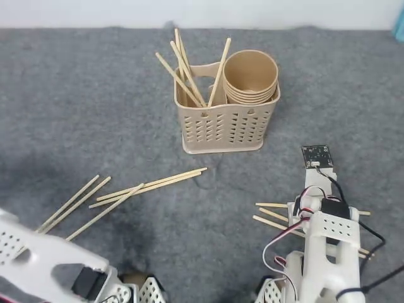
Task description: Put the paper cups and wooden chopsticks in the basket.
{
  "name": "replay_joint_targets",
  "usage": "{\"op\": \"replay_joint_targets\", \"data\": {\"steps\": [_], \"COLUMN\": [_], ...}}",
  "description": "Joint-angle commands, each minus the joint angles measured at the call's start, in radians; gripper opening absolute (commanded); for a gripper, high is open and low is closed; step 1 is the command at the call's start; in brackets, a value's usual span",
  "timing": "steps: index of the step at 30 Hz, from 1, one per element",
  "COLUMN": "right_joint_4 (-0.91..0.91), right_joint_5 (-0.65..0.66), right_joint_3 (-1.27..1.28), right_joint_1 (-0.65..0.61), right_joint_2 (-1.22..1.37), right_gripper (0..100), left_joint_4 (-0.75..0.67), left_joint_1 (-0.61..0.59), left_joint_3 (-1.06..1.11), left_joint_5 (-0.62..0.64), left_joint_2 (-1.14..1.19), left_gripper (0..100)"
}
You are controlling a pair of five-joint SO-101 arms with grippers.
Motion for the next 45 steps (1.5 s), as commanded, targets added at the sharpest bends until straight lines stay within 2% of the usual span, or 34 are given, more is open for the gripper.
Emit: {"op": "replay_joint_targets", "data": {"steps": [1, 6, 12, 20, 29, 35, 45], "right_joint_4": [0.012, 0.012, 0.012, 0.012, 0.01, 0.01, 0.007], "right_joint_5": [0.014, 0.008, 0.006, 0.006, 0.011, 0.012, 0.012], "right_joint_3": [-0.003, -0.003, -0.003, -0.003, -0.003, -0.003, -0.003], "right_joint_1": [-0.012, -0.012, -0.012, -0.012, -0.012, -0.012, -0.012], "right_joint_2": [-0.022, -0.022, -0.022, -0.022, -0.022, -0.022, -0.022], "right_gripper": [0.8, 0.8, 0.8, 0.8, 0.8, 0.8, 0.8], "left_joint_4": [0.04, 0.025, -0.11, -0.239, -0.387, -0.483, -0.764], "left_joint_1": [0.002, 0.044, 0.115, 0.296, 0.506, 0.677, 0.707], "left_joint_3": [0.085, 0.312, 0.624, 0.957, 1.219, 1.331, 1.472], "left_joint_5": [-0.057, -0.098, -0.1, -0.098, -0.1, -0.107, -0.103], "left_joint_2": [-0.193, -0.42, -0.657, -0.982, -1.456, -1.653, -1.847], "left_gripper": [1, 1, 1, 1, 1, 1, 1]}}
